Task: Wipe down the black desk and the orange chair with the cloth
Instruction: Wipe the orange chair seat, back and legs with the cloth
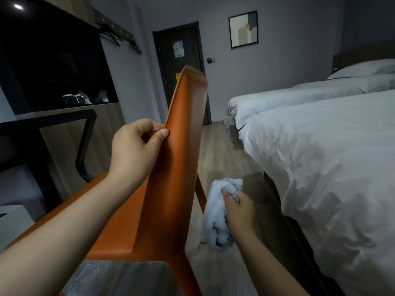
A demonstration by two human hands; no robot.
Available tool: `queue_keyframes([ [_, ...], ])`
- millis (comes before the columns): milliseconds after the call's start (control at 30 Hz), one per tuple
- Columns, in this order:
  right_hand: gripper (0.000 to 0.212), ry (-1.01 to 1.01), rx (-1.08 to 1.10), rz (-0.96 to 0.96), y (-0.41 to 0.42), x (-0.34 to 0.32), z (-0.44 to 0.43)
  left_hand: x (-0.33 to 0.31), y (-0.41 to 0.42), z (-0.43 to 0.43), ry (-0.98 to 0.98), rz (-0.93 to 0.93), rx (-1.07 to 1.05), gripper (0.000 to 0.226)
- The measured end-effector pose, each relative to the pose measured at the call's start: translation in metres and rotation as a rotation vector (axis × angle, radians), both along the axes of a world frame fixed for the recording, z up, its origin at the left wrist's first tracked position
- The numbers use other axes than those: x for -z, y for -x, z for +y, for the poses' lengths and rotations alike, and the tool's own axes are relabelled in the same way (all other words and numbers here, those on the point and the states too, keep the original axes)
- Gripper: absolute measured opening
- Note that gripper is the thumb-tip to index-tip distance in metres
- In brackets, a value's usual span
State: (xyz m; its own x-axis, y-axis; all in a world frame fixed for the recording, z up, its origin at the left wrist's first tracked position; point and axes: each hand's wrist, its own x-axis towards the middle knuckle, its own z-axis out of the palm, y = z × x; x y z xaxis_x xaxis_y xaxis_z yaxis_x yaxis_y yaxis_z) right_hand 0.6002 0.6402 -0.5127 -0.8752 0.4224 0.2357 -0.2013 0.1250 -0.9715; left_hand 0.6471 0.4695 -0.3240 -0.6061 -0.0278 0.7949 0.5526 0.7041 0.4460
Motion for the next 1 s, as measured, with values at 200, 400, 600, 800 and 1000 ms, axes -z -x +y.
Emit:
queue_keyframes([
  [200,0.026,0.048,0.094,0.224,0.01,-0.105,0.03,-0.007,-0.002,-0.004,0.04,-0.076,0.011,0.014],
  [400,0.019,0.037,0.116,0.429,0.022,-0.201,0.023,-0.029,0.003,0.004,0.073,-0.077,0.067,0.009],
  [600,0.038,0.065,0.169,0.443,0.045,-0.236,0.002,-0.037,0.025,0.028,0.003,0.05,0.028,0.029],
  [800,0.029,0.064,0.04,0.443,0.06,-0.232,0.003,-0.026,0.031,0.033,-0.088,0.118,0.028,0.027],
  [1000,0.027,0.081,0.013,0.41,0.067,-0.212,0.002,-0.021,0.032,0.038,-0.137,0.173,0.039,0.028],
])
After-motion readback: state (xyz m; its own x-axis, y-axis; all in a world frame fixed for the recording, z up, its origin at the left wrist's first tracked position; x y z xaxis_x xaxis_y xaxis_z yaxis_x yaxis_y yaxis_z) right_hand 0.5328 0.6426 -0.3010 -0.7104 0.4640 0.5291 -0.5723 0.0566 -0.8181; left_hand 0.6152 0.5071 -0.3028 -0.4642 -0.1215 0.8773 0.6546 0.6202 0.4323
